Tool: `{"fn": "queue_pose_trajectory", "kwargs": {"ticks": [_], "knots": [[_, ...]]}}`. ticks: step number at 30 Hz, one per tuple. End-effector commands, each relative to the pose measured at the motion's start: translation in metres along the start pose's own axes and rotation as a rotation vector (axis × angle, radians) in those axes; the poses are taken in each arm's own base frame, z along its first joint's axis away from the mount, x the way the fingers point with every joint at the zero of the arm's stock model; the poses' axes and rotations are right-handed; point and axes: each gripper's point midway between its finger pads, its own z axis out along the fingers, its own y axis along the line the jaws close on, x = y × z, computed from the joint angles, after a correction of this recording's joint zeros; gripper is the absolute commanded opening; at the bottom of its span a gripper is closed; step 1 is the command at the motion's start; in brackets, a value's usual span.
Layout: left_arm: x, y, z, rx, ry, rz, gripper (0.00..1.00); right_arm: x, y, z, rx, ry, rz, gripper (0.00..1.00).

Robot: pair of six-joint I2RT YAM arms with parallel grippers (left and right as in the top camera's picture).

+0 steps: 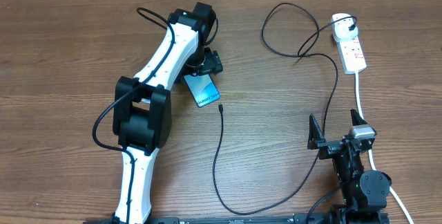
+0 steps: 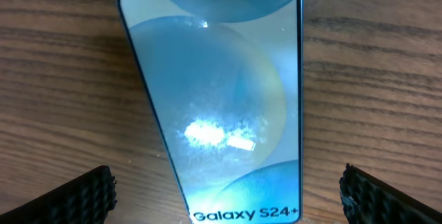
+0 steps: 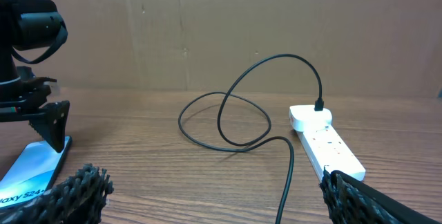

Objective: Plug charger to phone and switch on socket
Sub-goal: 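Lower the left gripper onto the phone's top edge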

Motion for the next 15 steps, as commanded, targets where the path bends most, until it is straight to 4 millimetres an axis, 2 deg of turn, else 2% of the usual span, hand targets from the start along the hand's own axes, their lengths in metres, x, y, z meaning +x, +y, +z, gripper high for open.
{"fn": "queue_pose_trajectory", "kwargs": {"ticks": [1,11,15], "knots": [[-0.002,0.000,0.006,-0.002,0.008,0.020,1.00,0.003,-0.002,0.000,0.011,0.000,0.007,1.00],[-0.003,0.000,0.010,-0.002,0.009,0.018,1.00,0.003,-0.002,0.000,0.011,0.000,0.007,1.00],[-0.001,0.002,0.018,-0.007,0.012,-0.001,1.00,0.003,-0.002,0.000,0.011,0.000,0.007,1.00]]}}
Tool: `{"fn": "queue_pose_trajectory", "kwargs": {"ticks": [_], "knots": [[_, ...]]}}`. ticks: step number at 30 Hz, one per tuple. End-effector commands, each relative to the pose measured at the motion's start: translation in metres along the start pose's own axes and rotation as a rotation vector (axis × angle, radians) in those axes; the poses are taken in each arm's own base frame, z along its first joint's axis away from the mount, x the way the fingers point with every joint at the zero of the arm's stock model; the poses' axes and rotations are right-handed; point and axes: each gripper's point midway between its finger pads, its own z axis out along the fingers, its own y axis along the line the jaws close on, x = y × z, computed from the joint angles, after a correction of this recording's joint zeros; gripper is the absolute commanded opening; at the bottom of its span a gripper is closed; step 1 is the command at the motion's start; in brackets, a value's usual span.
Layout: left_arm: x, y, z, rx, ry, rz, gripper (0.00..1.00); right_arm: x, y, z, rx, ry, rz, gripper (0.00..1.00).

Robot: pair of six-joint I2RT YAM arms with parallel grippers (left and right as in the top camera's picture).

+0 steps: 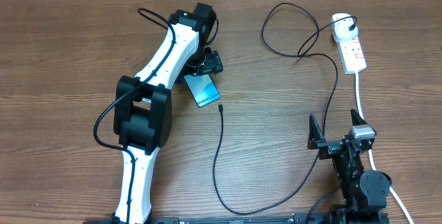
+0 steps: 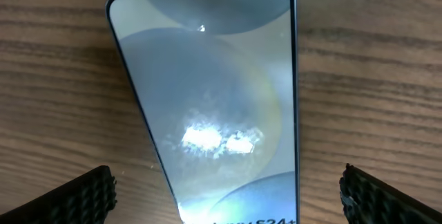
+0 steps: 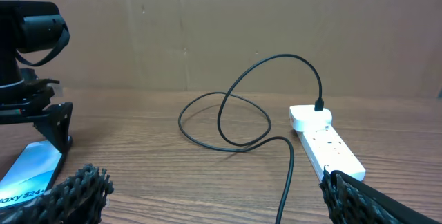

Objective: Plug charger to phone and switch on socket
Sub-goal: 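Lower the left gripper onto the phone's top edge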

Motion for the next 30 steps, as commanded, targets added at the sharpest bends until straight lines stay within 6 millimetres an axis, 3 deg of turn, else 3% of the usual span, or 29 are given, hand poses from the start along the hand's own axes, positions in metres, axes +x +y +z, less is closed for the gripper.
{"fn": "queue_pose_trajectory", "kwargs": {"ticks": [1,12,30], "knots": [[0.003,0.005,0.017,-0.015,0.022,-0.004,1.00,0.003,-0.002,0.000,0.011,0.000,0.006,1.00],[0.012,0.009,0.044,-0.015,0.041,-0.047,1.00,0.003,-0.002,0.000,0.011,0.000,0.006,1.00],[0.011,0.008,0.054,-0.008,0.029,-0.073,1.00,0.003,-0.002,0.000,0.011,0.000,0.006,1.00]]}}
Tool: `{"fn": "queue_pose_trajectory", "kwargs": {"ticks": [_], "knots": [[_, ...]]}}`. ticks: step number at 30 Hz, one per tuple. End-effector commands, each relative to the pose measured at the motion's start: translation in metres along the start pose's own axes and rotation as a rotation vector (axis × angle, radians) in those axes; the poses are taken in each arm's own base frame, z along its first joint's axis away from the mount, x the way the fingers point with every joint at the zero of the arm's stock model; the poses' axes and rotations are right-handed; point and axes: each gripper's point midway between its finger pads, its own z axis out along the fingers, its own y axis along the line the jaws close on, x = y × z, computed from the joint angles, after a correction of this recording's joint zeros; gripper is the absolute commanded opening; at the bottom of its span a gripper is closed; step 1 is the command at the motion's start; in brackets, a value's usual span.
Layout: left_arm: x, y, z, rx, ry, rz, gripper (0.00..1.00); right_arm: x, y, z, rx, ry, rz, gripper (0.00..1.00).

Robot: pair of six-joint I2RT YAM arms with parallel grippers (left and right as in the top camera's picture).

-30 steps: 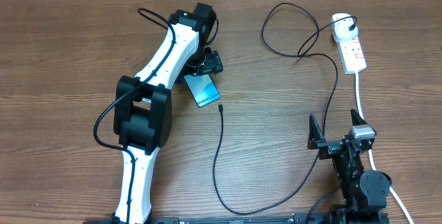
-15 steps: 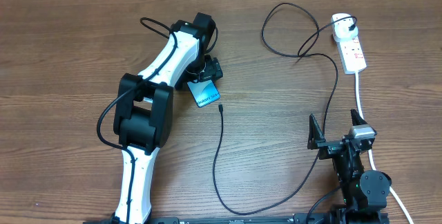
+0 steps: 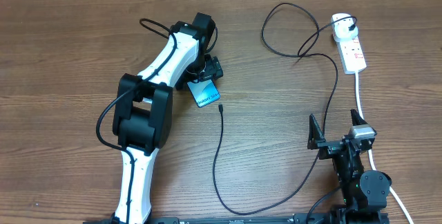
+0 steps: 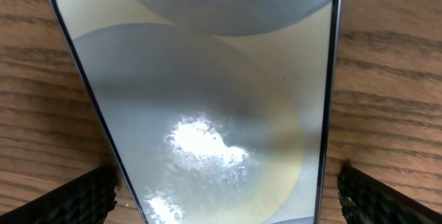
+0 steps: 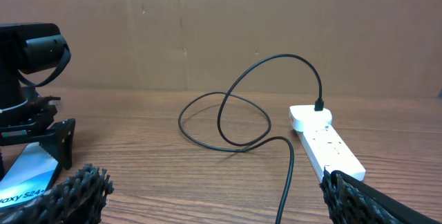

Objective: Plug charger to phone and switch on socket
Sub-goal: 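Lower the left gripper onto the phone's top edge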

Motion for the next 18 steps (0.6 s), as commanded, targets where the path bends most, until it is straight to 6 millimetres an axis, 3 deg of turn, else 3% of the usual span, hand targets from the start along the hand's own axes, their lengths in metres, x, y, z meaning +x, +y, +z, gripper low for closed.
{"fn": "queue_pose_trajectory", "kwargs": {"ticks": [1,13,18], "knots": [[0.0055,0.0095,0.0205,-0.032,0.027,-0.039,1.00,0.0028,-0.0021,0.0003,0.011,0.001,0.007,1.00],[0.0059,0.0100,0.0206,-0.034,0.029,-0.039,0.94,0.0028,-0.0021,0.0003,0.011,0.001,0.007,1.00],[0.0062,0.0101,0.0206,-0.035,0.030,-0.039,0.86,0.0028,-0.0021,0.0003,0.011,0.001,0.007,1.00]]}}
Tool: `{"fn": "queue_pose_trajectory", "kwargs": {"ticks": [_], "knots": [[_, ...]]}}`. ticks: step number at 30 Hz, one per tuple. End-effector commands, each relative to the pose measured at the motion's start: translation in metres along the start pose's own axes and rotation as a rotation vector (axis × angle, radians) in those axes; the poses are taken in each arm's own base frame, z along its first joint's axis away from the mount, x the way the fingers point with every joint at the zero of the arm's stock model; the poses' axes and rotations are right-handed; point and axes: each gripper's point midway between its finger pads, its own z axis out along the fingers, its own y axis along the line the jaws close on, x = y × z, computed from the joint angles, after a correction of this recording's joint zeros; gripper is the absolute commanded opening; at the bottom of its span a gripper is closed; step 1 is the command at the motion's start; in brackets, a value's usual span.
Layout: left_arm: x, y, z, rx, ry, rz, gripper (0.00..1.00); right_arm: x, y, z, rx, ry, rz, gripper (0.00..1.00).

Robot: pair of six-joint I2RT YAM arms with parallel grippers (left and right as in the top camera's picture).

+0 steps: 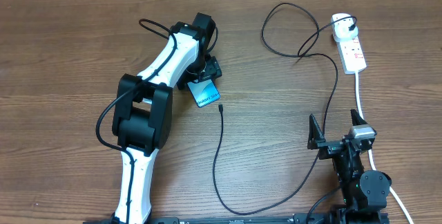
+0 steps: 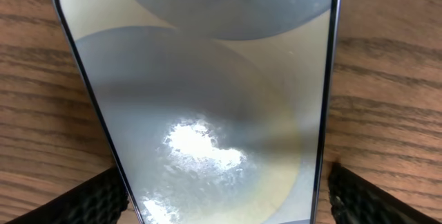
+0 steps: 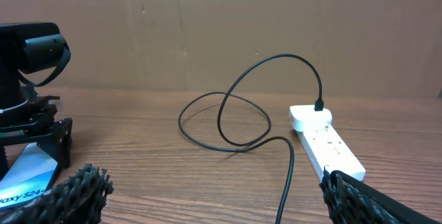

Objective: Plug charger to phone and switch on socket
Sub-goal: 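Lower the left gripper onto the phone's top edge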

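The phone (image 1: 205, 94) lies screen up on the wooden table and fills the left wrist view, phone (image 2: 200, 99). My left gripper (image 1: 205, 73) is down over its upper part, open, with a finger (image 2: 97, 200) close against each long edge. The black charger cable (image 1: 215, 162) runs across the table, its free plug (image 1: 220, 108) just right of the phone's lower end. Its other end sits in the white power strip (image 1: 349, 48) at the back right. My right gripper (image 1: 338, 131) rests open at the front right, holding nothing.
The cable makes a loose loop (image 3: 235, 120) between the phone and the power strip (image 3: 328, 141). The strip's white lead (image 1: 362, 99) runs toward the front past my right arm. A brown board stands behind the table's far edge.
My left gripper's fingers have drawn in a little toward the phone's long edges. The phone, the cable and my right arm have not moved.
My left gripper hung open above the phone with its fingers wide of the edges. It was then lower, the phone filling its view, and now its fingers sit close against the phone's sides. My right arm stayed still throughout.
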Motion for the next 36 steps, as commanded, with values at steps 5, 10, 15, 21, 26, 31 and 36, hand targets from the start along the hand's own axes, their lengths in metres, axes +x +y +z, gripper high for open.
{"fn": "queue_pose_trajectory", "kwargs": {"ticks": [5,10,15,21,26,31,36], "knots": [[0.0077,0.0107,0.0210,-0.039,0.040,-0.017,0.84,0.0029,-0.0021,0.0003,0.011,0.001,0.007,1.00],[0.0081,0.0110,0.0209,-0.040,0.042,-0.017,0.79,0.0029,-0.0021,0.0003,0.011,0.001,0.007,1.00],[0.0081,0.0110,0.0210,-0.040,0.042,-0.017,0.80,0.0029,-0.0021,0.0003,0.011,0.001,0.007,1.00],[0.0079,0.0108,0.0210,-0.039,0.041,-0.017,0.81,0.0029,-0.0021,0.0003,0.011,0.001,0.007,1.00],[0.0084,0.0112,0.0210,-0.041,0.043,-0.017,0.83,0.0029,-0.0021,0.0003,0.011,0.001,0.007,1.00],[0.0083,0.0111,0.0210,-0.041,0.043,-0.017,0.82,0.0029,-0.0021,0.0003,0.011,0.001,0.007,1.00],[0.0084,0.0112,0.0210,-0.041,0.043,-0.017,0.82,0.0029,-0.0021,0.0003,0.011,0.001,0.007,1.00]]}}
